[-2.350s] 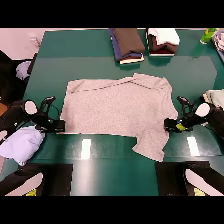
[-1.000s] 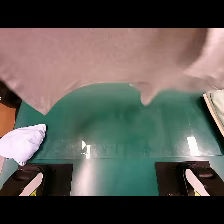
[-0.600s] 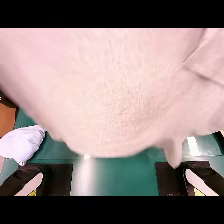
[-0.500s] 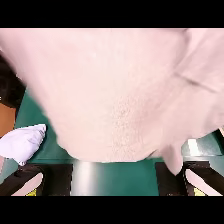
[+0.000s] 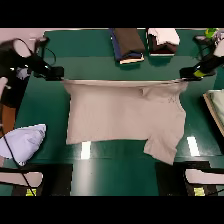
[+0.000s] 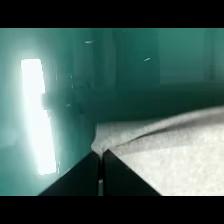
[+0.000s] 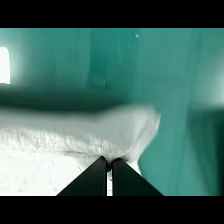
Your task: Fold the shirts.
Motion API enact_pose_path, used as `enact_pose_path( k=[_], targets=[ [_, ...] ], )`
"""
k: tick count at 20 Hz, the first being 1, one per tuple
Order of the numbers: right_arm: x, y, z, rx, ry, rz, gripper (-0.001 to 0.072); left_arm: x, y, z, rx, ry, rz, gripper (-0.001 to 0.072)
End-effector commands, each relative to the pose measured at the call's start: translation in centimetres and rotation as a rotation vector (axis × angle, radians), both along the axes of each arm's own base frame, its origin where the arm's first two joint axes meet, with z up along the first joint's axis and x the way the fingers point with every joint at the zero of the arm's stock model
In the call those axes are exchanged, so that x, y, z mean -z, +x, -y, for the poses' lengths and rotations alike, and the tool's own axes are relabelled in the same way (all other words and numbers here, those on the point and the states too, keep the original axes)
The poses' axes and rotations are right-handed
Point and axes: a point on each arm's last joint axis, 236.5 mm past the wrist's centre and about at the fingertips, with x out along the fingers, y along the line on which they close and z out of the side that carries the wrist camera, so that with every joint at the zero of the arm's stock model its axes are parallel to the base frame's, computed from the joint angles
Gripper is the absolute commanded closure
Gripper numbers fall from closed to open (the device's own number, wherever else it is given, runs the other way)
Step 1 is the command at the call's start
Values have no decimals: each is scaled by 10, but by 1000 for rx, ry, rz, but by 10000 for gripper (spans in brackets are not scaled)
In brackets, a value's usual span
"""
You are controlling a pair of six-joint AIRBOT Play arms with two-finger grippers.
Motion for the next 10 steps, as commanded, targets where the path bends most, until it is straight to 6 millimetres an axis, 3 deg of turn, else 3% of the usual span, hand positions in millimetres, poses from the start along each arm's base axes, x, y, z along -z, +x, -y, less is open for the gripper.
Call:
enact_pose_path(
  k=[1, 5, 8, 10],
  targets=[
    [42, 34, -5, -3, 28, -18, 694, 45, 24, 6, -6, -24, -5, 683],
    [18, 52, -3, -2, 24, 11, 694, 27, 24, 9, 15, -29, -4, 683],
    [9, 37, 3, 2, 22, -5, 694, 31, -8, 10, 67, -16, -138, 683],
    [18, 18, 5, 11, 25, -31, 694, 44, -30, 9, 78, -15, -230, 683]
  ],
)
